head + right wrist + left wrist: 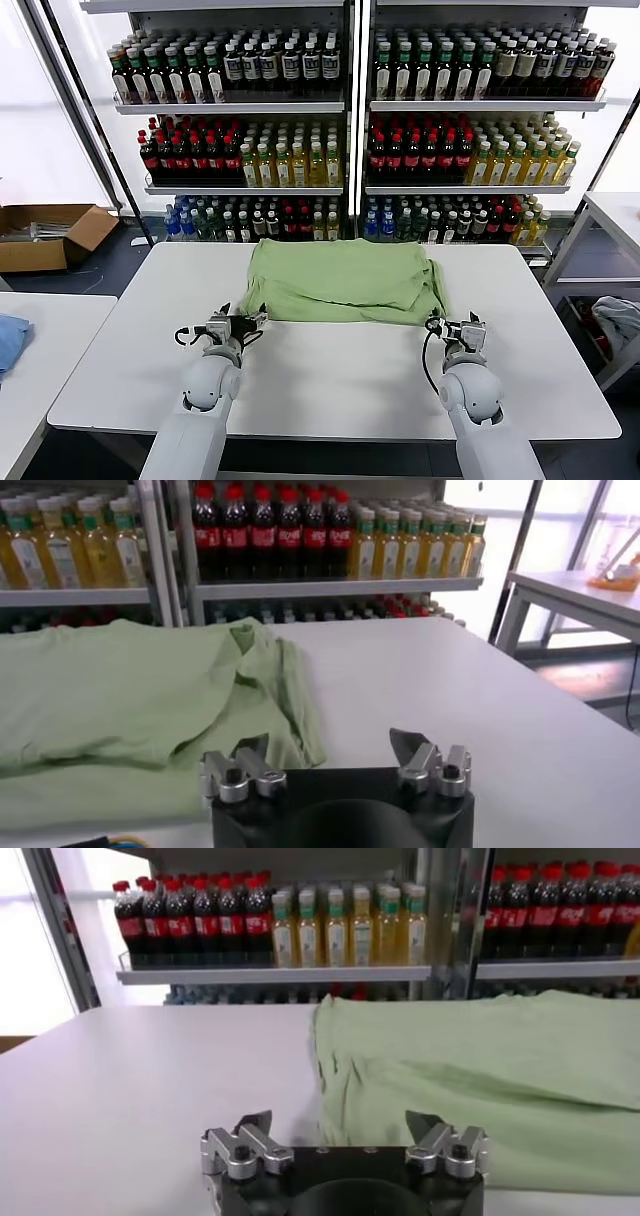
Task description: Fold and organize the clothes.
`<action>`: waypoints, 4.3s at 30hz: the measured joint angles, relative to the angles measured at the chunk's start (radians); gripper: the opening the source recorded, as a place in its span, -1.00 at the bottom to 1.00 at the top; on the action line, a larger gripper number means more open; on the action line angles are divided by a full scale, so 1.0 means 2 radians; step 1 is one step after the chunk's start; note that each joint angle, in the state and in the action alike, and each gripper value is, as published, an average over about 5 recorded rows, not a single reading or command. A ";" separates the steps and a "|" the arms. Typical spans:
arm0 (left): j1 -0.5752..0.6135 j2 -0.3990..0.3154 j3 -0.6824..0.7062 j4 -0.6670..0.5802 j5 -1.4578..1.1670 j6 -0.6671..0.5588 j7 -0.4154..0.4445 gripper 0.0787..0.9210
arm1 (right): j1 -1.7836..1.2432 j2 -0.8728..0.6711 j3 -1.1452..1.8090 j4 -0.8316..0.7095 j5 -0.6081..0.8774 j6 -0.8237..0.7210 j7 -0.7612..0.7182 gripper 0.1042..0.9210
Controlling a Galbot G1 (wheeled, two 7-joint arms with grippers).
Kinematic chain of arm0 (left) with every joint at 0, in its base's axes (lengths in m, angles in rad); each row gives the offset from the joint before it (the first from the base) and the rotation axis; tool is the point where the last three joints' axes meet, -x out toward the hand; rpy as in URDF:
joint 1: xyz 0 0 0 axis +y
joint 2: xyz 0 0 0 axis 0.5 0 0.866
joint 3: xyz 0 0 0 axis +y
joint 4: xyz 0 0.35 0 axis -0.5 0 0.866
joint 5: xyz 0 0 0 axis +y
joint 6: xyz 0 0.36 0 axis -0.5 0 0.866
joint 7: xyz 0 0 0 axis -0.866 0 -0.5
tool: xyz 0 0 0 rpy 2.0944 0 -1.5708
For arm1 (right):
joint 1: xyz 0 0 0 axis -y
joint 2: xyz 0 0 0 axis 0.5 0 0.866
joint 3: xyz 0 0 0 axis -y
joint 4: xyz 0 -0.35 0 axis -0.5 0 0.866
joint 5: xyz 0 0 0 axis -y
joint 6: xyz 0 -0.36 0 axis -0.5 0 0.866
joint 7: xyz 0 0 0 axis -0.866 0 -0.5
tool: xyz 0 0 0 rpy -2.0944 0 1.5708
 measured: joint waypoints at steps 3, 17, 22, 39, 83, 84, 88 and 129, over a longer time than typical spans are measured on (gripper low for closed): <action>0.000 -0.001 0.002 0.004 0.002 0.002 0.002 0.28 | 0.002 0.003 -0.002 -0.008 0.000 0.000 -0.003 -0.02; 0.010 0.001 0.005 0.004 0.012 0.004 0.010 -0.69 | -0.009 0.003 -0.005 -0.010 0.001 -0.003 -0.013 -0.95; 0.017 0.005 0.006 -0.004 0.017 0.000 0.013 -0.95 | -0.020 0.001 -0.003 0.006 0.003 -0.007 -0.011 -0.98; 0.113 0.030 0.019 -0.148 0.032 0.002 -0.004 -0.97 | -0.155 0.006 0.030 0.175 -0.005 -0.023 0.019 -0.98; 0.244 0.048 -0.018 -0.346 0.005 -0.008 0.030 0.73 | -0.173 -0.097 0.074 0.257 0.036 -0.012 -0.079 0.76; 0.234 0.052 -0.018 -0.339 0.002 -0.008 0.035 0.74 | -0.158 -0.106 0.070 0.244 0.040 -0.013 -0.090 0.76; 0.189 0.066 -0.012 -0.305 -0.016 -0.004 0.048 0.77 | -0.093 -0.132 0.045 0.188 0.051 -0.018 -0.117 0.76; -0.156 0.059 0.085 0.142 -0.042 0.038 0.072 0.77 | 0.283 -0.006 -0.088 -0.314 0.015 -0.008 -0.130 0.76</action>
